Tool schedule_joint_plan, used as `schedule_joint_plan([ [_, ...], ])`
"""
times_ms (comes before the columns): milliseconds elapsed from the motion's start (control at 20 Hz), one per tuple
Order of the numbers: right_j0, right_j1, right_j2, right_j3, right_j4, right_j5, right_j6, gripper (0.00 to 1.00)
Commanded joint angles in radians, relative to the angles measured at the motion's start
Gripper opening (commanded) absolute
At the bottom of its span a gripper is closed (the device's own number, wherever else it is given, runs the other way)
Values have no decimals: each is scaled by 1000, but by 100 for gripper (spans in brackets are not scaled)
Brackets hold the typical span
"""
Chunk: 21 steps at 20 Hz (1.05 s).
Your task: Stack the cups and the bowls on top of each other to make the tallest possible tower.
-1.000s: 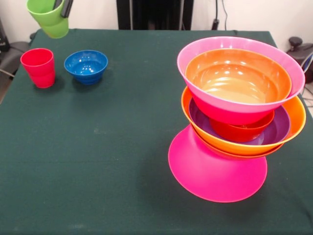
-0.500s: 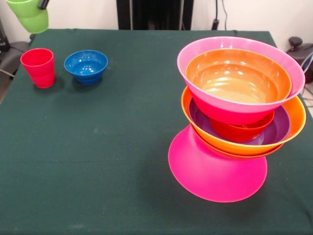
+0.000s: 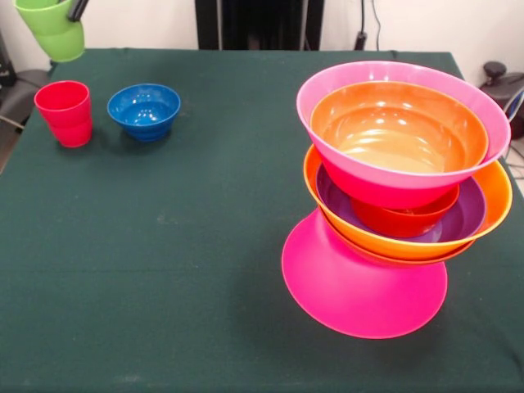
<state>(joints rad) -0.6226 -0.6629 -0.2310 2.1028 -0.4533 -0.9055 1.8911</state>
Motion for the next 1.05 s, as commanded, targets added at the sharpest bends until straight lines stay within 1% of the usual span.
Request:
schedule_joint_plan([
  [50, 15, 151, 36, 26, 3, -70, 162, 0],
  [250, 17, 201, 24, 10, 18, -116, 160, 0],
  [450, 7, 235, 13, -16, 22, -144, 152, 0],
  [600, -1, 235, 3, -33, 22, -151, 148, 0],
  [800, -9, 172, -5, -37, -6, -98, 157, 0],
  [950, -5, 85, -16, -11, -33, -36, 169, 0],
  [1000, -4, 70, -18, -7, -36, -26, 170, 0],
  [1050, -3, 33, -20, -2, -50, 4, 176, 0],
])
